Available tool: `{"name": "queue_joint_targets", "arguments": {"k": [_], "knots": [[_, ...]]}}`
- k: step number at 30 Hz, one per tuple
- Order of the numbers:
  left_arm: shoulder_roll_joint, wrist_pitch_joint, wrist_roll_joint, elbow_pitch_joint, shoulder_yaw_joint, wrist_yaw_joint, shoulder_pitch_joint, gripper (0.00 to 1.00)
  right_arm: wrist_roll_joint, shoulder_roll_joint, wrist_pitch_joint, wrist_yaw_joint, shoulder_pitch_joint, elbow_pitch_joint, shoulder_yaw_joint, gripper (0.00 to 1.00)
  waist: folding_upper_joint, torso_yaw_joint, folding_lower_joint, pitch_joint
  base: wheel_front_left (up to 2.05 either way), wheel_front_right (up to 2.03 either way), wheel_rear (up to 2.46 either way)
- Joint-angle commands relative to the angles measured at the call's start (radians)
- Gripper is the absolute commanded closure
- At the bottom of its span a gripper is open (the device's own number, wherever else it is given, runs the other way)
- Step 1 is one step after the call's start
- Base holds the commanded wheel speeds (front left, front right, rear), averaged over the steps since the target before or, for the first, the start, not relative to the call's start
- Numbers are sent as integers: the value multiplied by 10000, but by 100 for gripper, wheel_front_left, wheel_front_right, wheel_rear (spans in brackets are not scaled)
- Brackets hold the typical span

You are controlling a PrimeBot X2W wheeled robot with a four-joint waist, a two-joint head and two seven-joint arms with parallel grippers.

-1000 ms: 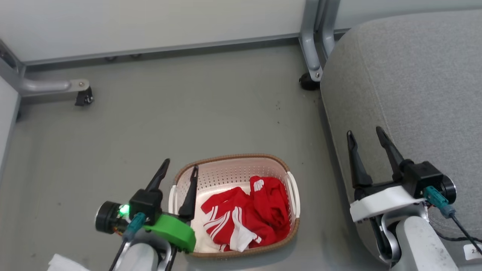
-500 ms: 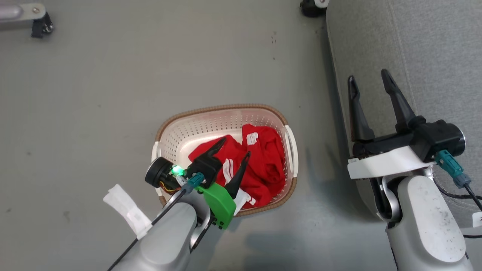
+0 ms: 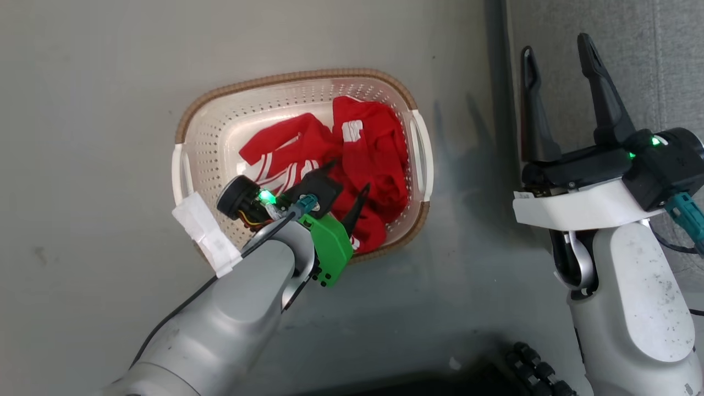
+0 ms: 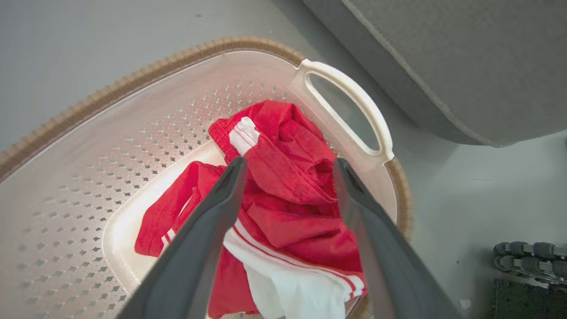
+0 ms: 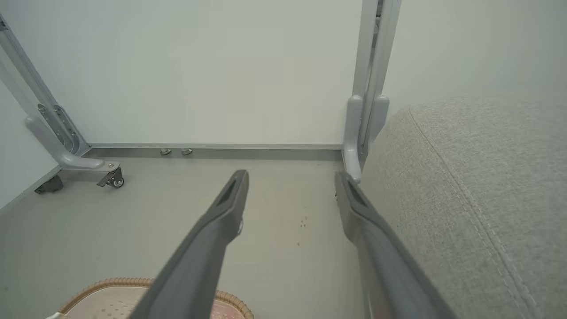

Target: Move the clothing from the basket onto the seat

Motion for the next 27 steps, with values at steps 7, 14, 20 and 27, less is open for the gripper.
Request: {"name": "queue_joint_targets", "arguments": {"k": [7, 14, 20, 27], "knots": [[67, 259, -776, 819, -625, 171, -919, 0, 179, -13, -33, 1, -385, -391, 160, 0, 0, -654, -3, 2012, 0, 0, 0], [64, 568, -1340, 1682, -985, 239, -1412, 0, 443, -11, -33, 1, -528, -525, 395, 0, 0, -984, -3, 2649, 0, 0, 0], [60, 947, -1771, 2334, -1101, 341, -1740, 0, 650, -13, -33, 1, -553, -525, 561, 0, 0, -1164, -3, 2904, 0, 0, 0], [65, 1335, -2305, 2819, -1030, 387, -1935, 0, 838, -13, -34, 1, -523, -607, 749, 0, 0, -1415, -3, 3109, 0, 0, 0]]}}
